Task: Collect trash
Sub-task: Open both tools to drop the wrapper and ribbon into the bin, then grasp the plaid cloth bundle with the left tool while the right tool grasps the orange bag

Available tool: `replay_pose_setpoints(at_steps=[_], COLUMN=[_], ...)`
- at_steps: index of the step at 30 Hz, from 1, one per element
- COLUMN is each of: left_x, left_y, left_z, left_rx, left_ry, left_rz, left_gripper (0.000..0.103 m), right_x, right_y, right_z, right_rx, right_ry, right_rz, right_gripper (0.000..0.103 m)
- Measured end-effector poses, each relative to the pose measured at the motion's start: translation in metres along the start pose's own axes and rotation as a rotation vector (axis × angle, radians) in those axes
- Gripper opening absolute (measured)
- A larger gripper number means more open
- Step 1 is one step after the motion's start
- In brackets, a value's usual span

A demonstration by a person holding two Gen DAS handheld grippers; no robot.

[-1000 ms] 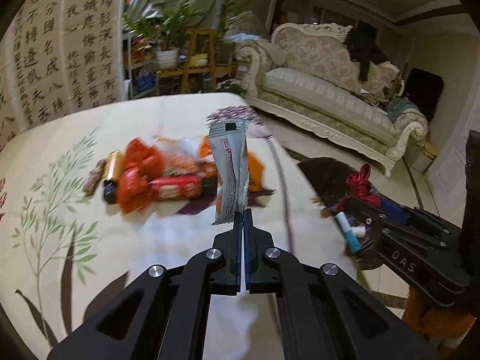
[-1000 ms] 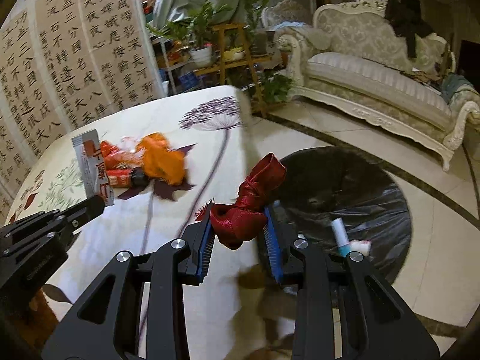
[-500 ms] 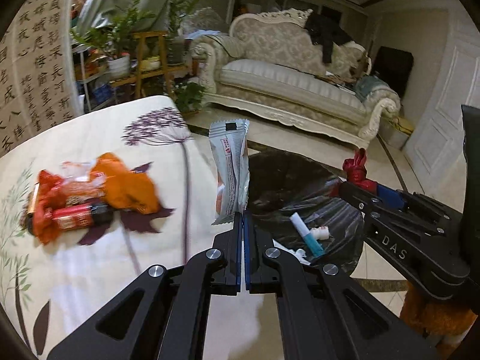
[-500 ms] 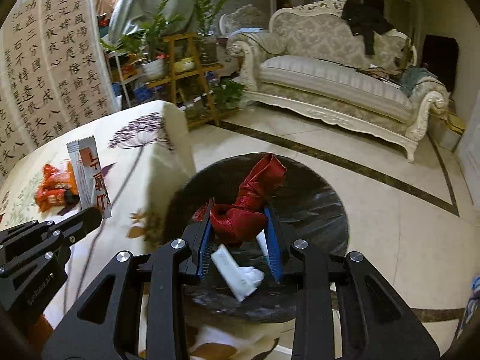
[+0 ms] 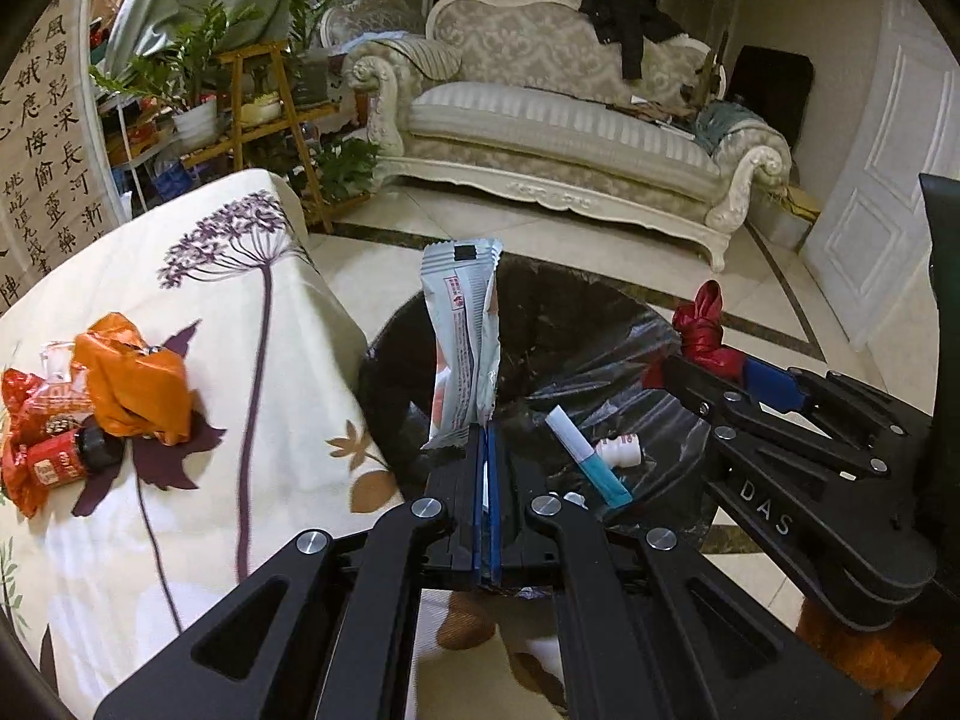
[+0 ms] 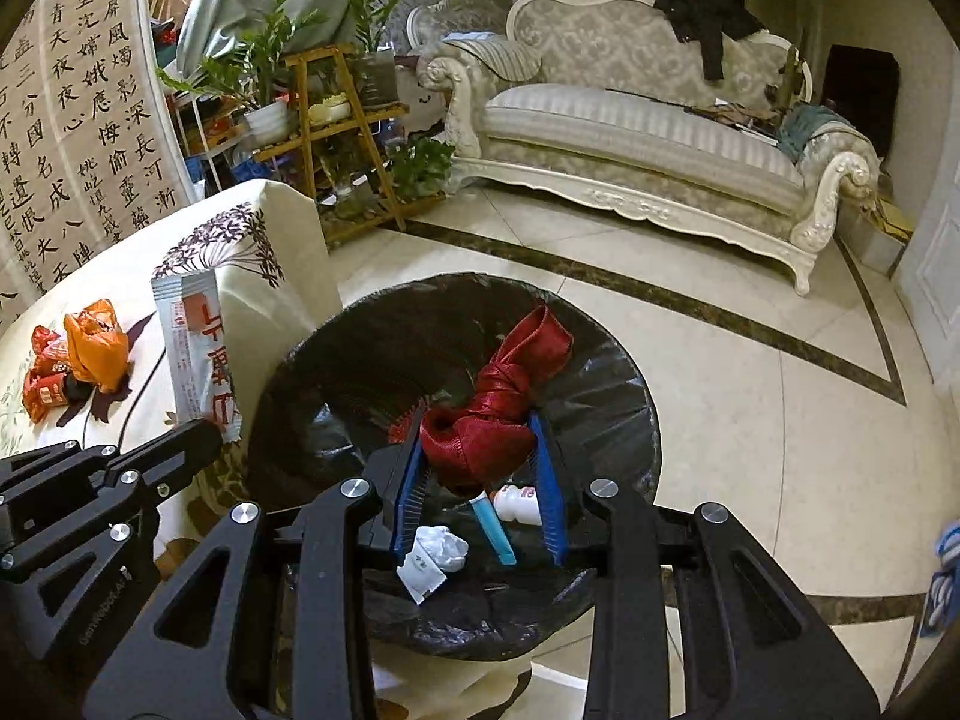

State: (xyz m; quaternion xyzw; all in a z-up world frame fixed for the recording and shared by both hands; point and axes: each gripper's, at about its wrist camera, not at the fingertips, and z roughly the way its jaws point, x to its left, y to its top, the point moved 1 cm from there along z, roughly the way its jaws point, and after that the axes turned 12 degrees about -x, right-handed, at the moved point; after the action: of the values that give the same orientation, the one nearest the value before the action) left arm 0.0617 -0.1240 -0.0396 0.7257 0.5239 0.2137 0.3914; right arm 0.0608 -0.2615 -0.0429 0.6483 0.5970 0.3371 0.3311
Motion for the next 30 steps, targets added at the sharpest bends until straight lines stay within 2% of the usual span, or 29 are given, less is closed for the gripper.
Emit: replay_pose_setpoints(at_steps=[2, 4, 6, 10, 12, 16, 18, 23, 30], left_x=[-0.002, -0.003, -0.003, -0.003, -0.001, 0.004, 0.009, 0.034, 0.092], left_y=[0.001, 0.001, 0.001, 0.001, 0.002, 0.004, 0.005, 0.006, 0.001], left_z=[0.003, 0.004, 0.004, 0.003, 0.001, -0.008, -0.017, -0.034, -0.061], left_rx=[0.004, 0.006, 0.005, 0.001, -0.004, -0.029, -0.050, -0.075, -0.098], left_ry=[0.006, 0.005, 0.004, 0.002, 0.006, 0.021, 0.045, 0.097, 0.235], left_rz=[0.001, 0.002, 0.003, -0.004, -0.013, -0.023, -0.022, -0.060, -0.134], left_gripper=[0.002, 0.006, 0.018, 0.026, 0.035, 0.045, 0.056, 0.065, 0.069], right_x=[-0.002, -0.003, -0.002, -0.007, -0.008, -0.004, 0.000, 0.022, 0.070], right_y=[0.000, 0.001, 0.004, 0.003, 0.003, 0.006, 0.008, 0.014, 0.021], right_z=[0.001, 0.001, 0.001, 0.000, -0.002, -0.006, -0.008, -0.012, -0.012], right_rx=[0.002, -0.008, -0.011, -0.016, -0.019, -0.028, -0.034, -0.047, -0.052], right_ry=[-0.004, -0.012, -0.020, -0.027, -0.026, -0.021, -0.012, 0.037, 0.136], right_rz=[0.005, 0.011, 0.014, 0.028, 0.031, 0.028, 0.030, 0.008, -0.046], right_gripper=[0.033, 0.045, 0.045, 0.045, 0.045, 0.046, 0.047, 0.053, 0.054])
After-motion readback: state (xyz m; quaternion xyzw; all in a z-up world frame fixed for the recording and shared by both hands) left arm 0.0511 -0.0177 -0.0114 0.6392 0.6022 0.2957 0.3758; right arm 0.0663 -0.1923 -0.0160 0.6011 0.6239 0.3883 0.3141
